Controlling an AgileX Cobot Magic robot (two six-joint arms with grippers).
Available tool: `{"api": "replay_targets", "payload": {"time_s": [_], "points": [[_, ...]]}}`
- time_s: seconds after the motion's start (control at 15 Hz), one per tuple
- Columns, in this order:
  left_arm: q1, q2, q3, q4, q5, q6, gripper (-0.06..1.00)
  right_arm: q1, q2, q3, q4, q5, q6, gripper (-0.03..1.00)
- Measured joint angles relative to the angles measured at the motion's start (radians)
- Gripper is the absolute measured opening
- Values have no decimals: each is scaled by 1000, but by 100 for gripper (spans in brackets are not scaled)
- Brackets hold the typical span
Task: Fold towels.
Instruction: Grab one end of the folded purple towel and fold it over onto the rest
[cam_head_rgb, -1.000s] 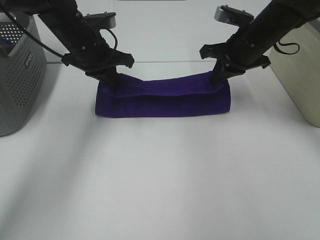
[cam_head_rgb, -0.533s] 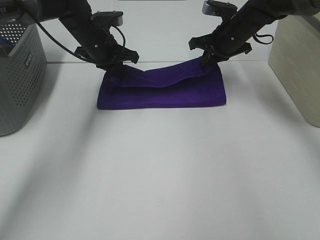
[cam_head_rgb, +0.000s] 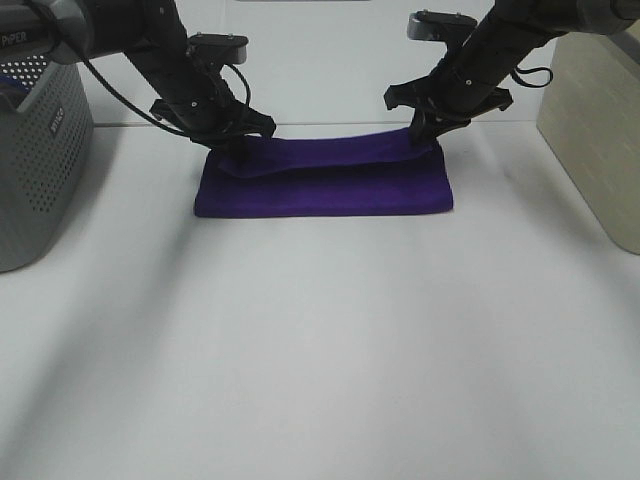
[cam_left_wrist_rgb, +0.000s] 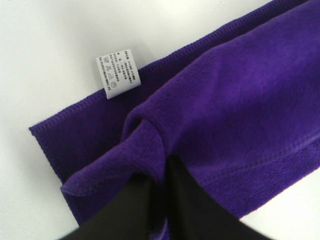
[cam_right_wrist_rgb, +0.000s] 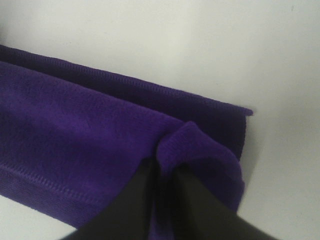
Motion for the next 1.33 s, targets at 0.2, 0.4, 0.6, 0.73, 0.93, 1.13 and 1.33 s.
{"api": "replay_targets", "payload": {"time_s": [0.2, 0.4, 0.6, 0.73, 0.93, 1.13, 1.33], "points": [[0, 0, -2, 55, 23, -49, 48, 0, 0, -2, -22, 35, 2, 59], [5, 0, -63, 141, 139, -119, 74, 0, -27, -2, -67, 119, 2, 73], [64, 10, -131, 51, 257, -109, 76, 0, -106, -3, -65, 296, 10, 74], [131, 47, -137, -98, 302, -44, 76, 0, -137, -4, -50, 375, 34, 74], [173, 101, -137, -214, 311, 16, 76, 0, -141, -4, -13, 411, 35, 74], [175, 136, -138, -220, 322, 23, 76, 0, -141, -4, 4, 416, 35, 74], [175, 158, -174, -234, 339, 25, 76, 0, -141, -4, 15, 436, 35, 74]]}}
